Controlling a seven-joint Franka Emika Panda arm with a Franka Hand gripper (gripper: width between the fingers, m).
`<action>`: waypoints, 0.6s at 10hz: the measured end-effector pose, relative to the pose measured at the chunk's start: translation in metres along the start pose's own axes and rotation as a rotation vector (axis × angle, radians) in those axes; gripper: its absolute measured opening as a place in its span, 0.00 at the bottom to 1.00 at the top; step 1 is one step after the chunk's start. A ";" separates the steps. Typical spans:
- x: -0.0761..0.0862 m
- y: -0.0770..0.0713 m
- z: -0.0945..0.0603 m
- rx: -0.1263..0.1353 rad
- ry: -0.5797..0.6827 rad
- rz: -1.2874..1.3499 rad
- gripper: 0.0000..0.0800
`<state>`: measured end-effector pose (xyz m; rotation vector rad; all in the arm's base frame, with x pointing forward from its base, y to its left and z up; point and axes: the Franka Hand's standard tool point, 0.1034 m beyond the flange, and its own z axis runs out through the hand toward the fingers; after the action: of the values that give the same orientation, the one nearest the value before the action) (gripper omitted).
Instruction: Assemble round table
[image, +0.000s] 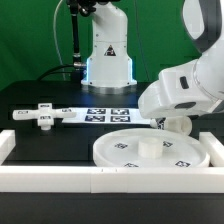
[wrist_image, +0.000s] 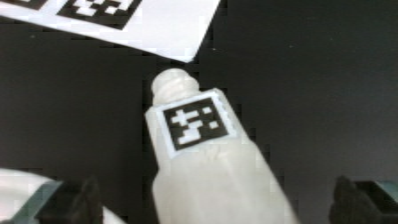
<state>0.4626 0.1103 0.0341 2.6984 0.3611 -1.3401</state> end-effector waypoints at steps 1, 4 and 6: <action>0.005 0.000 0.002 0.002 -0.021 0.000 0.81; 0.014 -0.004 0.004 -0.002 0.010 -0.003 0.81; 0.020 -0.007 0.007 -0.006 0.024 -0.011 0.81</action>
Offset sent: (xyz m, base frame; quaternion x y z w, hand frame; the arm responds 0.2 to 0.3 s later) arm -0.0009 0.0047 -0.0158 -0.0193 0.0186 0.0087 0.9996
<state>0.4673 0.1194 0.0141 2.7135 0.3821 -1.3083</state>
